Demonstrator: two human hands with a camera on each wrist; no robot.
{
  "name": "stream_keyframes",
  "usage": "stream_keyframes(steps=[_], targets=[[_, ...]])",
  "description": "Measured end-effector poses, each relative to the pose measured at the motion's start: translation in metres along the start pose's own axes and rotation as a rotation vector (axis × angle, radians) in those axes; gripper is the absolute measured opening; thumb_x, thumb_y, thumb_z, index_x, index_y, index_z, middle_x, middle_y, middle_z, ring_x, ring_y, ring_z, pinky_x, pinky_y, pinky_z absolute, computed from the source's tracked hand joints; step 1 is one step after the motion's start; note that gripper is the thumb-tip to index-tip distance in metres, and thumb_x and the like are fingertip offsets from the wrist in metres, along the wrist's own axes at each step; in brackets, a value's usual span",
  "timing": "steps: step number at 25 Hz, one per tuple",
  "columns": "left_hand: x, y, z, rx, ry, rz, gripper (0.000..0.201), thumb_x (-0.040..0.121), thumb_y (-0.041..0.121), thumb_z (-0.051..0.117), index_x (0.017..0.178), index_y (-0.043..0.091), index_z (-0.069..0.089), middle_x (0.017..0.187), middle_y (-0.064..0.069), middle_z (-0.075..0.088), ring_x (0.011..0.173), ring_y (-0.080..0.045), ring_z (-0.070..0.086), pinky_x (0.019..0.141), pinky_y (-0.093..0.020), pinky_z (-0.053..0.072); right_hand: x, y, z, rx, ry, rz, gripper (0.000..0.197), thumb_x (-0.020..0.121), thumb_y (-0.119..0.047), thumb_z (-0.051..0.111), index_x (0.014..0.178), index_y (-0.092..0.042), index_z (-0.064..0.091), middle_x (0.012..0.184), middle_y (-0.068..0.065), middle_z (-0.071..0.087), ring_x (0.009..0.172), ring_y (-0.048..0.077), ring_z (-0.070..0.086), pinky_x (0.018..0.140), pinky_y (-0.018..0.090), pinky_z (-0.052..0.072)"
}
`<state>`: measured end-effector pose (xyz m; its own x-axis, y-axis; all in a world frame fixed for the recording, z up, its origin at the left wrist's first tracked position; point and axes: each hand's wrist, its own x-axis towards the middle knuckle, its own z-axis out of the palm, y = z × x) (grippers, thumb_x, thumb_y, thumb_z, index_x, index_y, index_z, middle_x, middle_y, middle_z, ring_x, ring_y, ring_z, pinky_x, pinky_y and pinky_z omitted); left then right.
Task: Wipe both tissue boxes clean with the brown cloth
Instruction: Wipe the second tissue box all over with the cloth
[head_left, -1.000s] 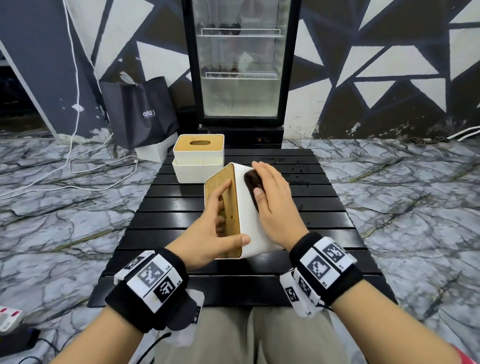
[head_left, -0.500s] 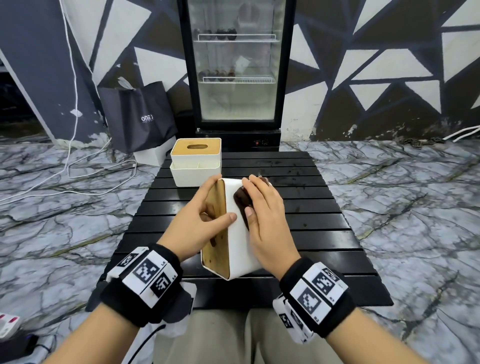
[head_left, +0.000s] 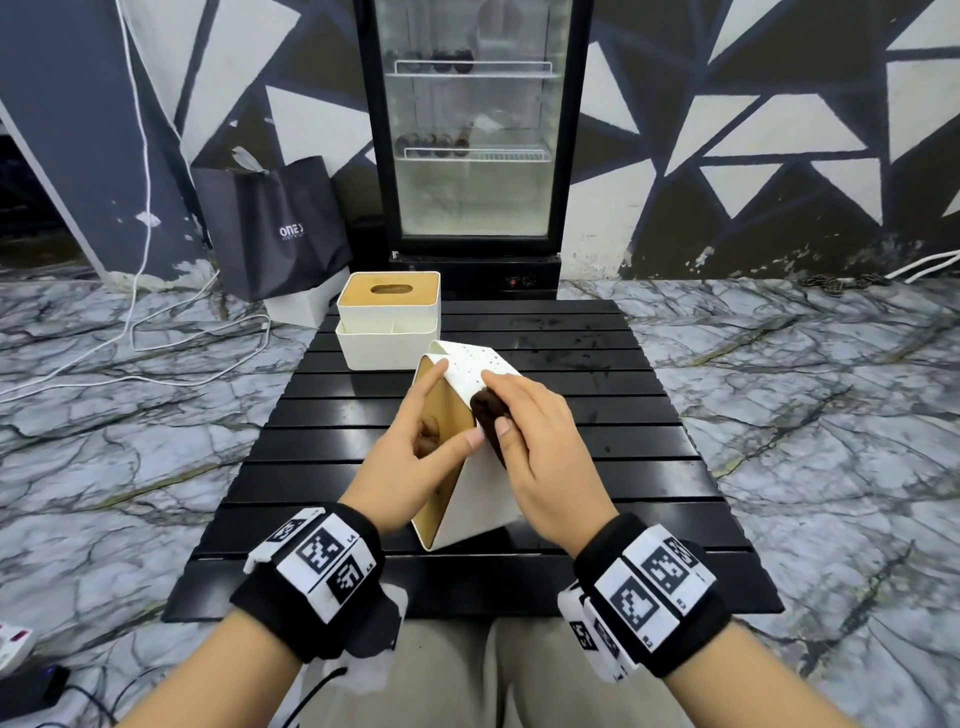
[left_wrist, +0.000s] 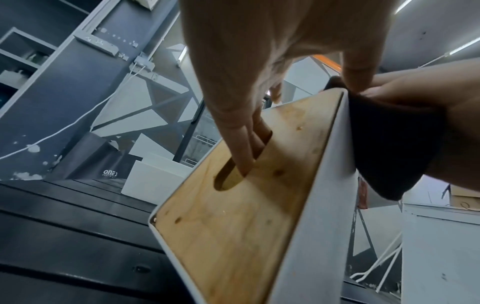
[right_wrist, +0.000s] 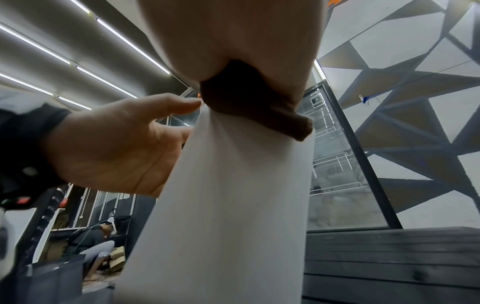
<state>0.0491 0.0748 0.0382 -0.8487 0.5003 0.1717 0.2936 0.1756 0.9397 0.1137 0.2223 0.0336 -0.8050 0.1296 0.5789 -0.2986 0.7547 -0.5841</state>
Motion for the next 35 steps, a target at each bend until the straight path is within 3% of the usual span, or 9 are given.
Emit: stream_keyframes(steps=[3, 6, 9, 13, 17, 21, 28, 32, 35], targets=[[0.006, 0.002, 0.005, -0.091, 0.036, -0.062, 0.080, 0.077, 0.047, 0.068, 0.143, 0.045, 0.022, 0.086, 0.003, 0.060, 0.082, -0.011, 0.057, 0.075, -0.022, 0.043, -0.005, 0.001, 0.002, 0.006, -0.026, 0.017, 0.049, 0.090, -0.034, 0.025, 0.133, -0.019, 0.043, 0.132, -0.001, 0.048, 0.122, 0.009, 0.034, 0.106, 0.019, 0.023], [0.006, 0.007, 0.005, -0.180, 0.030, -0.101, 0.081, 0.075, 0.044, 0.064, 0.144, 0.041, 0.022, 0.102, 0.003, 0.059, 0.098, -0.010, 0.058, 0.079, -0.020, 0.044, -0.005, 0.000, 0.000, 0.037, -0.044, 0.019, 0.045, 0.091, -0.032, 0.027, 0.132, -0.022, 0.043, 0.131, -0.005, 0.047, 0.122, 0.007, 0.034, 0.105, 0.014, 0.022], [0.008, 0.007, 0.005, -0.227, 0.050, -0.122, 0.072, 0.081, 0.037, 0.062, 0.143, 0.040, 0.026, 0.108, 0.000, 0.063, 0.097, -0.011, 0.061, 0.076, -0.020, 0.046, -0.002, -0.001, -0.008, 0.133, -0.068, 0.060, 0.040, 0.091, -0.024, 0.035, 0.129, -0.023, 0.046, 0.125, -0.012, 0.049, 0.119, 0.007, 0.040, 0.103, 0.015, 0.028], [0.012, 0.008, 0.007, -0.288, 0.052, -0.149, 0.063, 0.086, 0.022, 0.065, 0.138, 0.037, 0.033, 0.103, -0.004, 0.069, 0.084, -0.010, 0.066, 0.063, -0.015, 0.050, 0.003, 0.001, -0.023, 0.187, -0.032, 0.177, 0.034, 0.093, -0.015, 0.040, 0.125, -0.021, 0.048, 0.122, -0.006, 0.054, 0.115, 0.011, 0.047, 0.099, 0.024, 0.035], [0.009, 0.005, 0.008, -0.210, 0.034, -0.087, 0.080, 0.064, 0.040, 0.076, 0.131, 0.054, 0.035, 0.094, -0.017, 0.065, 0.091, -0.027, 0.064, 0.082, -0.028, 0.052, 0.005, 0.011, -0.035, 0.138, 0.027, 0.286, 0.031, 0.093, -0.008, 0.042, 0.121, -0.019, 0.051, 0.117, -0.004, 0.056, 0.109, 0.009, 0.048, 0.093, 0.019, 0.034], [0.005, 0.004, 0.011, -0.207, 0.000, -0.049, 0.082, 0.076, 0.016, 0.075, 0.134, 0.051, 0.029, 0.079, 0.003, 0.058, 0.068, 0.003, 0.059, 0.066, -0.004, 0.042, -0.003, 0.021, -0.028, 0.075, 0.044, 0.285, 0.031, 0.092, -0.010, 0.045, 0.120, -0.018, 0.055, 0.122, -0.003, 0.055, 0.116, 0.014, 0.046, 0.100, 0.025, 0.034], [0.007, 0.006, 0.013, -0.176, -0.054, -0.016, 0.073, 0.084, 0.010, 0.065, 0.133, 0.048, 0.025, 0.091, 0.005, 0.060, 0.073, 0.011, 0.059, 0.068, -0.001, 0.040, 0.007, 0.010, -0.008, -0.026, 0.062, 0.166, 0.035, 0.091, -0.012, 0.042, 0.125, -0.011, 0.053, 0.128, 0.004, 0.053, 0.121, 0.021, 0.041, 0.100, 0.014, 0.020], [0.008, 0.003, 0.005, -0.220, -0.076, -0.037, 0.080, 0.074, 0.024, 0.075, 0.130, 0.053, 0.026, 0.107, 0.001, 0.065, 0.097, -0.002, 0.061, 0.081, -0.011, 0.045, -0.010, 0.005, -0.005, 0.017, 0.046, 0.111, 0.039, 0.090, -0.021, 0.040, 0.126, -0.016, 0.052, 0.129, 0.000, 0.052, 0.120, 0.009, 0.035, 0.101, 0.006, 0.017], [0.008, 0.001, 0.005, -0.264, -0.057, -0.054, 0.075, 0.079, 0.016, 0.071, 0.129, 0.052, 0.028, 0.105, -0.002, 0.065, 0.097, -0.011, 0.061, 0.082, -0.014, 0.048, -0.008, 0.013, -0.010, 0.003, 0.046, 0.133, 0.039, 0.089, -0.022, 0.038, 0.125, -0.016, 0.053, 0.129, 0.000, 0.053, 0.121, 0.013, 0.038, 0.099, 0.005, 0.017]])
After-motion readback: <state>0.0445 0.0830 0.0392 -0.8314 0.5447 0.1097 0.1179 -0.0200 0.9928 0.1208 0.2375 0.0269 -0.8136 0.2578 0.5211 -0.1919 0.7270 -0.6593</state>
